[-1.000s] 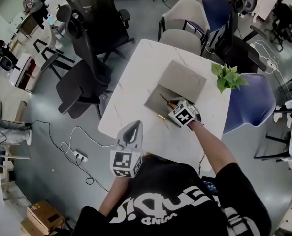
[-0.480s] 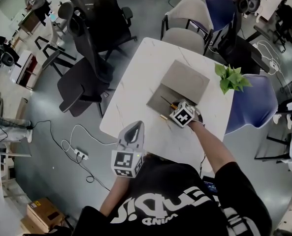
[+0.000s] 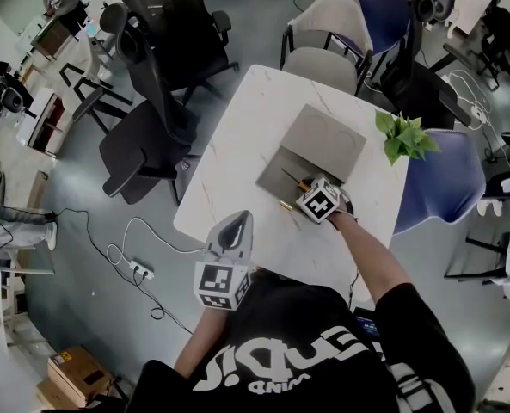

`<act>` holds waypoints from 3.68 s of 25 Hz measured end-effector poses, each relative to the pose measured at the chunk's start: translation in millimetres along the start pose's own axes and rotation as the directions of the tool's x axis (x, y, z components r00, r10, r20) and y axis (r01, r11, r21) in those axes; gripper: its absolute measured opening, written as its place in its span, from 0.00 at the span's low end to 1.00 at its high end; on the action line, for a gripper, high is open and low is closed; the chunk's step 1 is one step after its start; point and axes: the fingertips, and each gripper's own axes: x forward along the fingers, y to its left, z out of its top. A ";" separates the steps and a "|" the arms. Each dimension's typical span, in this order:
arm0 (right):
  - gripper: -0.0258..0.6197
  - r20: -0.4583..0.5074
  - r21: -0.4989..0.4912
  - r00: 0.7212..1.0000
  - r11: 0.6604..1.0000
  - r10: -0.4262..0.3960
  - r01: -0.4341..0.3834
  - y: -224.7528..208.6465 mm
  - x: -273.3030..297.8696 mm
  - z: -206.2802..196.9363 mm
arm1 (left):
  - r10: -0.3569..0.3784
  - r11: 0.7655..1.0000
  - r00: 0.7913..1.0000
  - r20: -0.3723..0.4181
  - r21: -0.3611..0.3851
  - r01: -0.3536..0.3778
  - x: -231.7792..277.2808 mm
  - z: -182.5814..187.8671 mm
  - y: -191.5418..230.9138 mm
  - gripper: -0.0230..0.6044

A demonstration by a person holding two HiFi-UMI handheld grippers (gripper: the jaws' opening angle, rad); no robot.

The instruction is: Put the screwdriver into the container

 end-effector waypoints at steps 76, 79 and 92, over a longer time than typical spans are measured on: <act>0.06 0.589 0.563 0.643 0.819 -0.490 0.109 35.1 -267.5 3.4 | -0.161 0.987 0.984 0.073 0.016 0.160 16.8 12.0 -41.9 0.06; 0.06 0.586 0.555 0.657 0.825 -0.475 0.101 37.8 -261.7 4.0 | -0.155 0.988 0.985 0.072 0.015 0.154 15.9 11.8 -39.3 0.06; 0.06 0.580 0.544 0.679 0.834 -0.450 0.089 39.1 -250.5 8.2 | -0.137 0.991 0.988 0.067 0.005 0.137 20.0 10.7 -32.0 0.06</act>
